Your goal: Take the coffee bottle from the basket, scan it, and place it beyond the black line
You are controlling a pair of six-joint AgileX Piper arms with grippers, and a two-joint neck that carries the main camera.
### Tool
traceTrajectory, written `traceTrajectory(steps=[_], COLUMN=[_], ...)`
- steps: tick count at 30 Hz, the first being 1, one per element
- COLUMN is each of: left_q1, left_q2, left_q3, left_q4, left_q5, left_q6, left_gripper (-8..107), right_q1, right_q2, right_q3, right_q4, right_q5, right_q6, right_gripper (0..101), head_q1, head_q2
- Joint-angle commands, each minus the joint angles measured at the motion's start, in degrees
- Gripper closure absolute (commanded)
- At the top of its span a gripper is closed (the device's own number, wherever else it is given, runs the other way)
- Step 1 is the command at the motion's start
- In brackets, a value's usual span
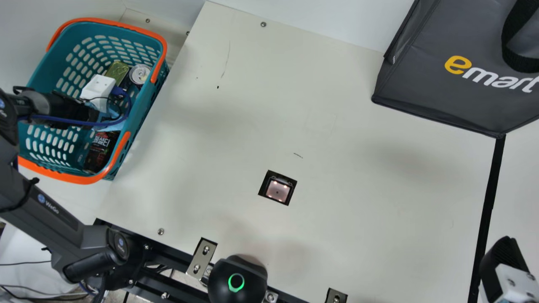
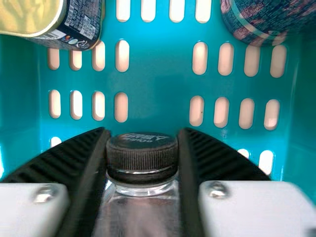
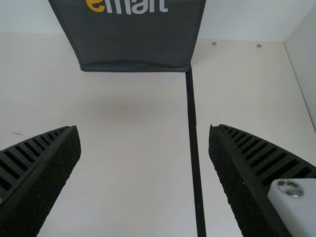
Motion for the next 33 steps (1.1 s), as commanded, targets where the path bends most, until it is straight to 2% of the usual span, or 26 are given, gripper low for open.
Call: traceTrajectory(steps=[1, 5, 20, 33], left_q1=[0.06, 0.04, -0.04, 0.85], left_q2=[-0.14, -0.31, -3.73, -10.54], left_q3=[0.07, 0.30, 1.22, 2.01], left_q4=[-0.49, -1.74, -3.88, -0.47], left_q5=[0.22, 0.41, 1.04, 3.62], left_q6=[0.48, 1.61, 2.63, -2.01], left_gripper=[62, 89, 89, 89], right_q1=[0.00, 0.00, 0.00, 0.00], right_q2=[0.00, 0.00, 0.00, 0.00], right_q3=[0.00, 0.00, 0.00, 0.00], right_q4=[0.00, 0.00, 0.00, 0.00], right_q5=[0.00, 0.00, 0.00, 0.07], right_q6=[0.00, 0.00, 0.00, 0.00], right_gripper=[10, 10, 10, 10], head_q1=[-1.48, -1.48, -1.48, -1.48], head_q2=[0.14, 0.14, 0.14, 0.14])
